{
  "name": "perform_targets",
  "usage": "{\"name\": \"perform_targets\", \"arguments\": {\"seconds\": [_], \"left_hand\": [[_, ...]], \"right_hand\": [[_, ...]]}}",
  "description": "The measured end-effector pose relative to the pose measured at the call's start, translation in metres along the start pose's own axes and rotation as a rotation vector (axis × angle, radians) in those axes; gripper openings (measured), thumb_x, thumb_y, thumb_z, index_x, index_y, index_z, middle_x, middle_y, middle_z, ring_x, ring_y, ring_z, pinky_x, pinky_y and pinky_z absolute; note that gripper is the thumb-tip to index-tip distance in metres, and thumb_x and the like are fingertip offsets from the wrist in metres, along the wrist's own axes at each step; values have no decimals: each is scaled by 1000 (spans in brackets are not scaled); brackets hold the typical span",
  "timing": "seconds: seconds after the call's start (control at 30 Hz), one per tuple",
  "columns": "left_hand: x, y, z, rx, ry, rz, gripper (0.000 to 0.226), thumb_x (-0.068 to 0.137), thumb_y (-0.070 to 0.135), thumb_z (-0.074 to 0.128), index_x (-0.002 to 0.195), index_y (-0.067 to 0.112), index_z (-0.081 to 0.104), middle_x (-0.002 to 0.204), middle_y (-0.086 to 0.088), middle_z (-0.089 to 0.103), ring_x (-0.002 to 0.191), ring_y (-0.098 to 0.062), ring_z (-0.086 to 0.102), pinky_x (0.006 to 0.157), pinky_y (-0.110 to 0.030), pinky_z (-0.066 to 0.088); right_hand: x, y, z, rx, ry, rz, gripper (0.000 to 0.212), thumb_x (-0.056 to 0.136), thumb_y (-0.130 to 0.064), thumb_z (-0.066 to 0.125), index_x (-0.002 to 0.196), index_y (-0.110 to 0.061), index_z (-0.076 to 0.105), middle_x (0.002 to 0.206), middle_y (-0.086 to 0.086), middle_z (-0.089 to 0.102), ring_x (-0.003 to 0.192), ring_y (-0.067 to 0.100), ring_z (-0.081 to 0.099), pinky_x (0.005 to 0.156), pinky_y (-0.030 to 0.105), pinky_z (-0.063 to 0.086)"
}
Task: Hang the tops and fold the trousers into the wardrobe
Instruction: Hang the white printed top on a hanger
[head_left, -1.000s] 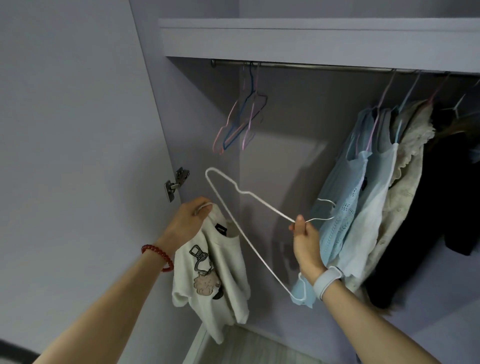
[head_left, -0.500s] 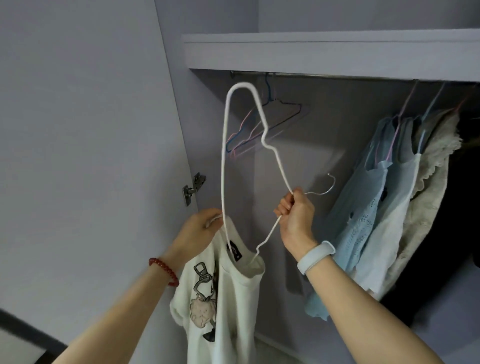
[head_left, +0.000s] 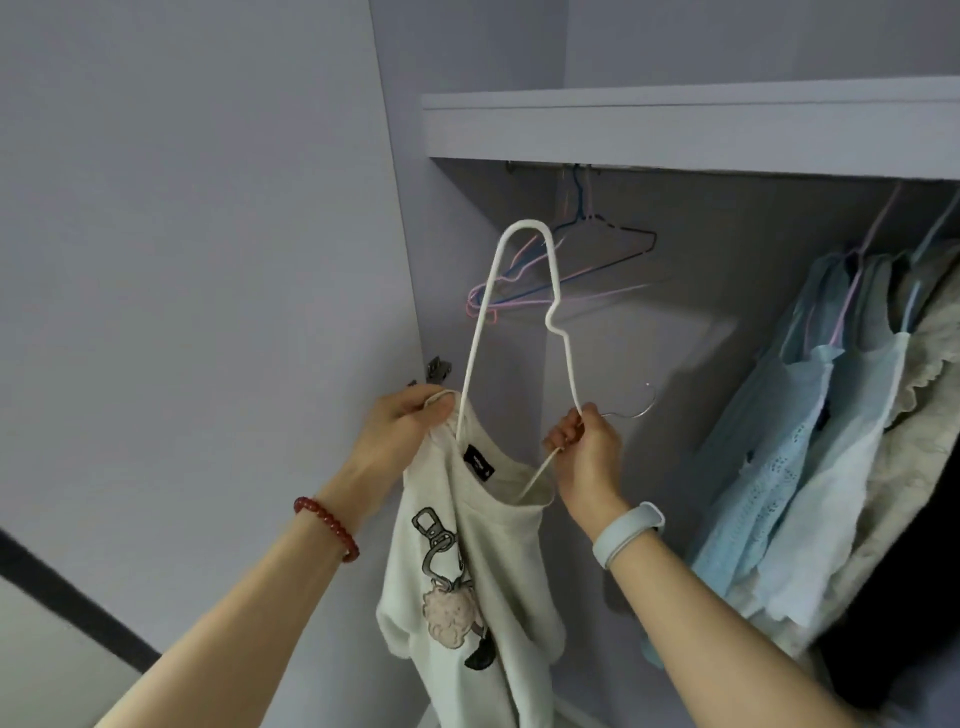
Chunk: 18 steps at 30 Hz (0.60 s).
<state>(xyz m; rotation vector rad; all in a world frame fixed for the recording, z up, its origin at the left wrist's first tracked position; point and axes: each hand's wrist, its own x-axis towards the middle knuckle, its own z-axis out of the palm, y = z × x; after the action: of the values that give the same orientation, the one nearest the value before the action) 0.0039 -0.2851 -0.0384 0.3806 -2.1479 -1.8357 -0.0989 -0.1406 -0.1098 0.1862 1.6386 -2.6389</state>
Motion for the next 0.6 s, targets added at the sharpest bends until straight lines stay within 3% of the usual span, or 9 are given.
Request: {"name": "perform_targets", "arguments": {"seconds": [0.13,0.23,0.43,0.53,0.6], "left_hand": [[-1,21,-2,-157,-23,31,19,91,5,51,83,10,68,78,-6,64,78,-19,60,72,-26,49],[2,31,-12,-54,44,137,21,90,3,51,81,11,68,74,-3,64,72,-13,58,65,-20,46],[9,5,-40,145,357,108,26,91,15,59,70,28,67,72,-1,54,72,-14,43,67,-29,36],[8,4,-46,-6,407,14,25,88,8,59,72,23,69,70,3,64,75,-15,56,72,-26,46],[8,10,-45,-88,391,-28,25,86,2,57,71,18,70,63,6,67,71,-14,60,62,-18,50]], "right_hand": [[1,17,-3,-189,18,-14,36,95,-7,30,60,-16,31,50,1,30,48,15,27,51,28,24],[2,28,-15,-406,-17,-111,38,97,-7,30,60,-13,33,55,5,33,53,17,30,54,30,26],[27,-28,-3,-718,-41,-657,43,91,-23,28,77,10,53,76,22,57,71,29,50,68,35,31],[34,-44,8,-863,-70,-844,41,88,-18,27,74,12,52,75,29,57,73,39,54,66,37,28],[39,-47,8,-917,-59,-855,41,88,-17,26,73,11,53,76,28,57,74,41,54,67,38,30]]}}
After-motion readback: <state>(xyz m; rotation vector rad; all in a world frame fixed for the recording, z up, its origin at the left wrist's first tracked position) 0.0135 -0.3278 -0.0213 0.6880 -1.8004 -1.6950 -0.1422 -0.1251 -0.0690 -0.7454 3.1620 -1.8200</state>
